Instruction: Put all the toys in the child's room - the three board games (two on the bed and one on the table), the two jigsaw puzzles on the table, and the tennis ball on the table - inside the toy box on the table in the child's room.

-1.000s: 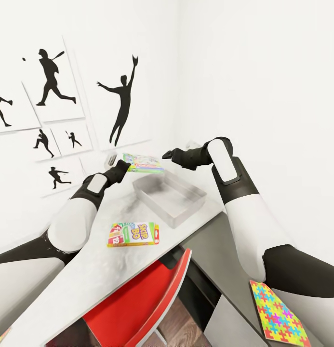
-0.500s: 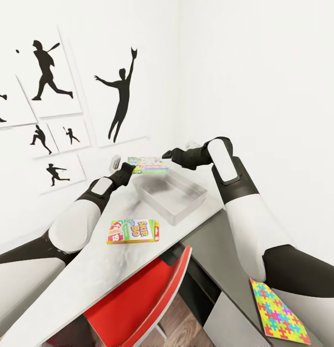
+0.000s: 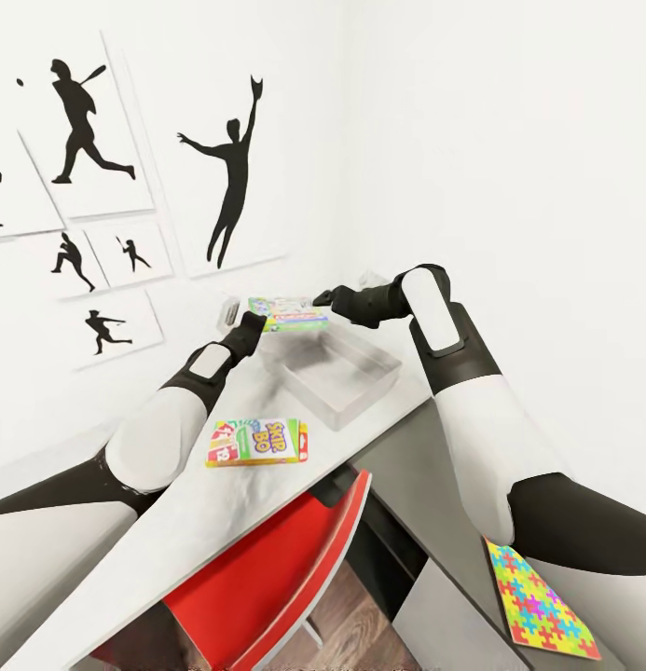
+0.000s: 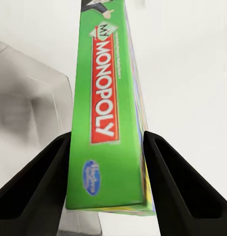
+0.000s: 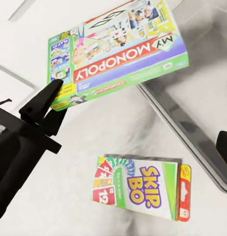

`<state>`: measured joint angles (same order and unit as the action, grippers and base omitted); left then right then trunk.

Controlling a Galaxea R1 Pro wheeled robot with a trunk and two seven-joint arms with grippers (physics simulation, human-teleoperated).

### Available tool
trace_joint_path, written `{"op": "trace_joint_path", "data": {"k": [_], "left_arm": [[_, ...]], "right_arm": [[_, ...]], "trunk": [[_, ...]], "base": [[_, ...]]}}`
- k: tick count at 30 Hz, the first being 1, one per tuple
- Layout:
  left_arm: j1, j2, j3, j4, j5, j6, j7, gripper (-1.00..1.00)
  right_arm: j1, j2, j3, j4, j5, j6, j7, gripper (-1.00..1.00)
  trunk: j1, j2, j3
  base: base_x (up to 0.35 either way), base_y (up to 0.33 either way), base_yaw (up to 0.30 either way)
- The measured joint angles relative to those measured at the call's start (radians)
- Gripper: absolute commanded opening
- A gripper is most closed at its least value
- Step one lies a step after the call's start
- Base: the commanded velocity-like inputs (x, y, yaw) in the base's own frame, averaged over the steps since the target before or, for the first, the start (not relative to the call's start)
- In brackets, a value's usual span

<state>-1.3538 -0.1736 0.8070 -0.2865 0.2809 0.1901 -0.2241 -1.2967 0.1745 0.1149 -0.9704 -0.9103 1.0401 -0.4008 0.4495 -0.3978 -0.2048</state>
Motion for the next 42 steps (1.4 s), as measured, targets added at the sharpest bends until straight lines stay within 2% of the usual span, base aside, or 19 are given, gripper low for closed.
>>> {"op": "trace_joint_path", "data": {"k": [7, 12, 42], "left_arm": [[0.0, 0.0, 0.0, 0.073, 0.014, -0.087, 0.004, -1.0], [0.0, 0.0, 0.004, 0.105, 0.023, -0.125, 0.005, -1.0], [0.0, 0.0, 0.002, 0.112, 0.023, -0.137, 0.002, -1.0]], "right_arm": [[0.0, 0.0, -0.003, 0.0, 0.001, -0.001, 0.0, 1.0], [0.0, 0.0, -0.003, 0.0, 0.001, -0.003, 0.0, 1.0], [0.001, 0.0, -0.003, -0.037, -0.002, 0.002, 0.0, 1.0]], "trunk": [[0.0, 0.0, -0.012], [0.0, 0.0, -0.02], [0.0, 0.0, -0.069]], "base": [[0.0, 0.0, 0.0], [0.0, 0.0, 0.0], [0.0, 0.0, 0.0]]}}
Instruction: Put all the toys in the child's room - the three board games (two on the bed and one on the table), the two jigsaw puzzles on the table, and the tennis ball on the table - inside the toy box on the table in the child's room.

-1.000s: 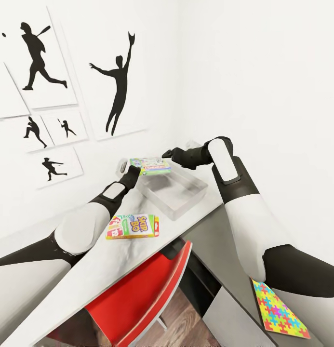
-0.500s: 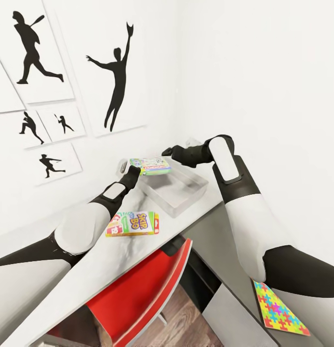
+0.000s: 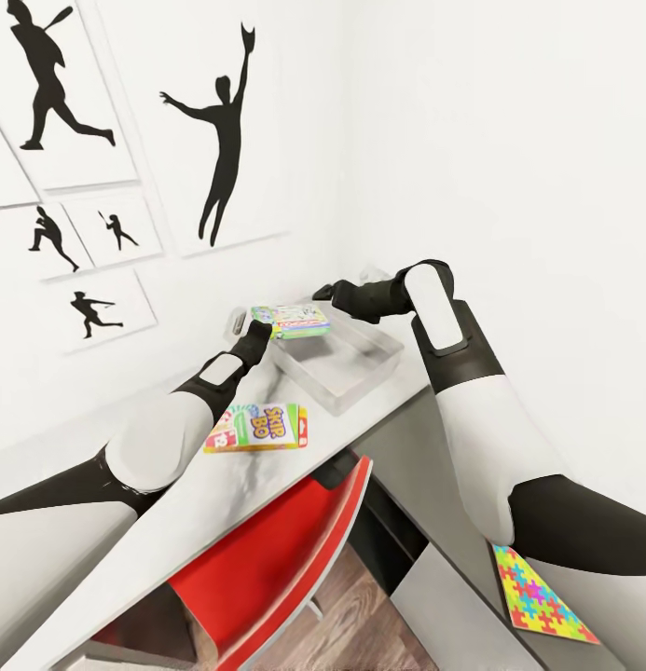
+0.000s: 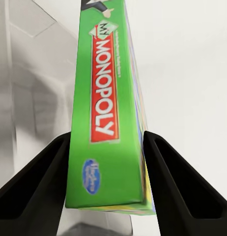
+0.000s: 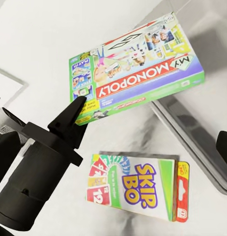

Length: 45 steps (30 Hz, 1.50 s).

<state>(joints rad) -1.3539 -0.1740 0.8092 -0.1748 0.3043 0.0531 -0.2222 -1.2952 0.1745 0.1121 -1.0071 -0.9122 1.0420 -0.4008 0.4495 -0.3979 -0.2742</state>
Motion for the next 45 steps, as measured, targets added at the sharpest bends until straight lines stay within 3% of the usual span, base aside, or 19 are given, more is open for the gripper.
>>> {"op": "trace_joint_path", "data": {"k": [25, 33, 45], "left_arm": [[-0.003, 0.0, -0.002, -0.014, 0.0, -0.013, -0.005, -1.0], [-0.003, 0.0, -0.004, -0.015, 0.002, -0.06, -0.076, -1.0], [-0.003, 0.0, -0.004, -0.011, 0.001, -0.06, -0.096, -1.0]], "right_arm": [[0.0, 0.0, 0.004, -0.001, 0.0, 0.0, 0.0, 1.0], [0.0, 0.0, 0.005, -0.003, 0.0, 0.0, 0.0, 1.0], [0.0, 0.0, 0.003, -0.05, 0.0, 0.0, 0.0, 1.0]], "trunk": [[0.0, 0.0, -0.02], [0.0, 0.0, -0.02], [0.0, 0.0, -0.02]], "base": [[0.0, 0.0, 0.0], [0.0, 0.0, 0.0], [0.0, 0.0, 0.0]]}}
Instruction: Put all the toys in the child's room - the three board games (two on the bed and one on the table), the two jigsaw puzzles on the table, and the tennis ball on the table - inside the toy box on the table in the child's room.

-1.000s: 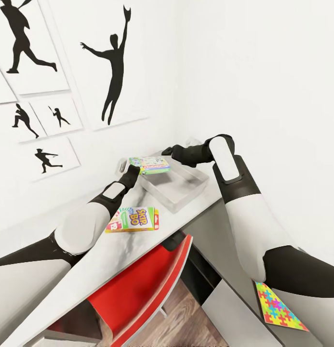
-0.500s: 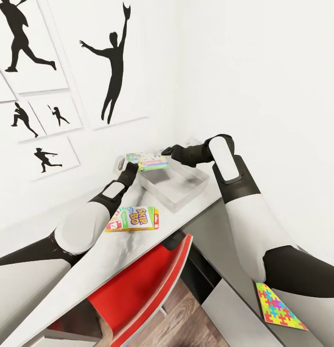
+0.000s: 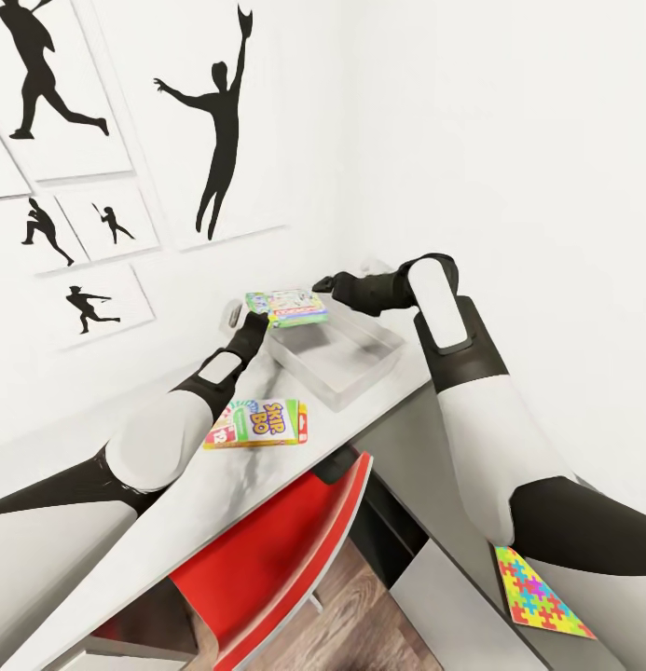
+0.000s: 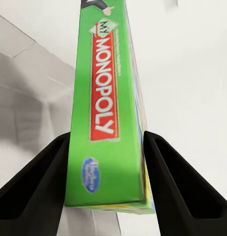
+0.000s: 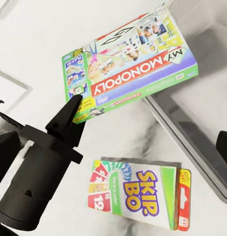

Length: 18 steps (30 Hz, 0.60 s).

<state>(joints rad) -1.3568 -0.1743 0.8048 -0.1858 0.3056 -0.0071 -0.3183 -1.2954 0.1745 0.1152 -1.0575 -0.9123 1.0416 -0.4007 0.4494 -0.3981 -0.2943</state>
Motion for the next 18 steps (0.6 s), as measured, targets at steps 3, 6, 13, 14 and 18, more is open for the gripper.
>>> {"op": "trace_joint_path", "data": {"k": [3, 6, 13, 14, 18], "left_arm": [[0.0, 0.0, 0.0, 0.004, 0.0, 0.0, 0.0, -1.0], [0.0, 0.0, 0.001, 0.005, 0.0, -0.002, 0.001, -1.0], [0.0, 0.0, 0.002, 0.006, 0.0, -0.004, 0.001, -1.0], [0.0, 0.0, 0.003, 0.006, 0.0, -0.004, 0.001, -1.0], [0.0, 0.0, 0.004, 0.007, 0.0, -0.004, 0.001, -1.0]], "right_arm": [[0.0, 0.0, 0.0, -0.003, 0.0, 0.0, 0.0, 1.0], [0.0, 0.0, -0.001, -0.004, 0.0, 0.0, 0.0, 1.0], [-0.001, 0.0, -0.001, -0.004, 0.0, -0.001, 0.0, 1.0], [-0.001, 0.0, -0.002, -0.004, 0.0, -0.001, 0.0, 1.0], [-0.001, 0.0, -0.001, -0.004, 0.0, -0.002, 0.0, 1.0]], "trunk": [[0.0, 0.0, 0.0], [0.0, 0.0, 0.0], [0.0, 0.0, 0.0], [0.0, 0.0, 0.0], [0.0, 0.0, 0.0]], "base": [[0.0, 0.0, 0.0], [0.0, -0.003, 0.0], [0.0, -0.059, 0.0], [0.0, -0.016, 0.0], [0.0, -0.007, 0.0]]}}
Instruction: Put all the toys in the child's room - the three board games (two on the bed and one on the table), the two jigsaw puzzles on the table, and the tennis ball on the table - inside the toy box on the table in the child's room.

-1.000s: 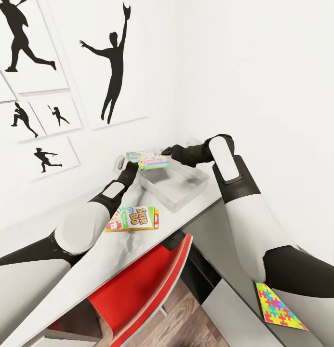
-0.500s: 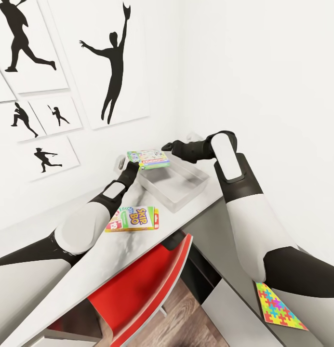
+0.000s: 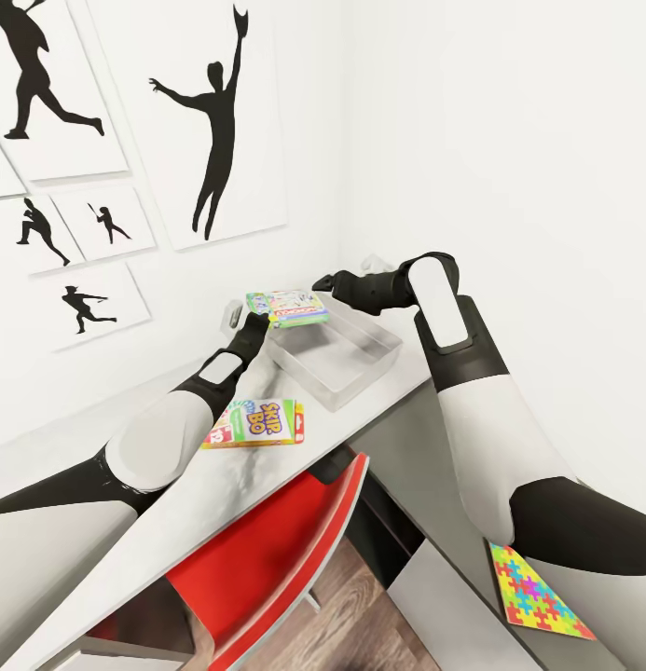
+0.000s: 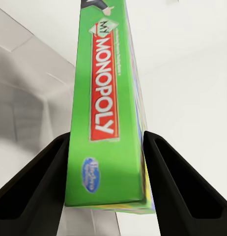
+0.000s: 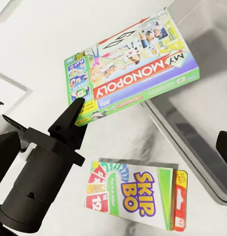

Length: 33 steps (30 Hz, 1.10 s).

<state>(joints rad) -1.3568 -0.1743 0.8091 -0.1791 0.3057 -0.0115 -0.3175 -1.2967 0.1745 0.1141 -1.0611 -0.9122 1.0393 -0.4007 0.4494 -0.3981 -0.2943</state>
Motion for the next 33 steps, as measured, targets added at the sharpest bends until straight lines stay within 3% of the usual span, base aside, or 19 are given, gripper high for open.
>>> {"op": "trace_joint_path", "data": {"k": [23, 33], "left_arm": [[0.0, 0.0, 0.002, 0.0, 0.0, 0.0, 0.0, -1.0], [0.0, 0.0, 0.002, -0.001, 0.0, 0.0, 0.0, -1.0]], "right_arm": [[0.0, 0.0, 0.001, 0.008, 0.0, -0.002, 0.0, 1.0], [0.0, 0.0, 0.001, 0.009, 0.001, -0.005, 0.0, 1.0]], "trunk": [[0.0, 0.0, 0.002], [0.0, 0.0, -0.008]], "base": [[0.0, 0.0, -0.049], [0.0, 0.0, -0.004]]}}
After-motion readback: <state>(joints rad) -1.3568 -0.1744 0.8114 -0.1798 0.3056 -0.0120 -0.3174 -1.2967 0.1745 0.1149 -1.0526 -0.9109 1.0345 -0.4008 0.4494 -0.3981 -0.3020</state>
